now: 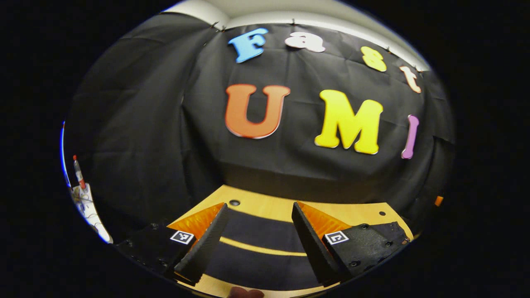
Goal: Grasp the waist and the cuffs of the jeans and fold them to make the two legs overlap; first hold the waist and fold one-third of the jeans toward the cuffs, then hold the cuffs and fold the remaining one-third in the same direction to finish folding.
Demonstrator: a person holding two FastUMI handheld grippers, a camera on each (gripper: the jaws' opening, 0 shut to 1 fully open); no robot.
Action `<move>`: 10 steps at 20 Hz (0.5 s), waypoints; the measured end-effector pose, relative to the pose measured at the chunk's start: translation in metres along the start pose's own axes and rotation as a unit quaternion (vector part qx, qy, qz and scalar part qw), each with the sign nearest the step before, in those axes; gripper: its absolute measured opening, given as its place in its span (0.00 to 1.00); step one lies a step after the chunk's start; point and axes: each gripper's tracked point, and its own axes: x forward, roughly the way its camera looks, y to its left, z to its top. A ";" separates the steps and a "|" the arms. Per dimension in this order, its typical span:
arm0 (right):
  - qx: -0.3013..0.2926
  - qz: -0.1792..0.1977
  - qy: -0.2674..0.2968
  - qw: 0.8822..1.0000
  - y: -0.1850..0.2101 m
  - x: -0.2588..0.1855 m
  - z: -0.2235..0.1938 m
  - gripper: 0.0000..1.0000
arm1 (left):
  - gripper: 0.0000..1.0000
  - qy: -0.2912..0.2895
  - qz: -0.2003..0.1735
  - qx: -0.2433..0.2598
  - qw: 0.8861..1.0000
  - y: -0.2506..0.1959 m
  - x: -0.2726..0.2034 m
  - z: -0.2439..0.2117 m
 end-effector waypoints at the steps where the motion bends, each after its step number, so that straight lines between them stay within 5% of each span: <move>1: 0.021 -0.011 0.028 0.999 -0.021 0.005 -0.016 0.97 | 0.99 0.020 0.019 -0.015 1.000 0.019 0.002 -0.014; 6: 0.123 -0.052 0.133 0.982 -0.092 0.030 -0.090 1.00 | 0.99 0.102 0.071 -0.082 0.989 0.071 -0.002 -0.083; 10: 0.181 -0.072 0.180 0.964 -0.122 0.031 -0.134 0.98 | 0.99 0.151 0.109 -0.181 0.966 0.098 -0.002 -0.127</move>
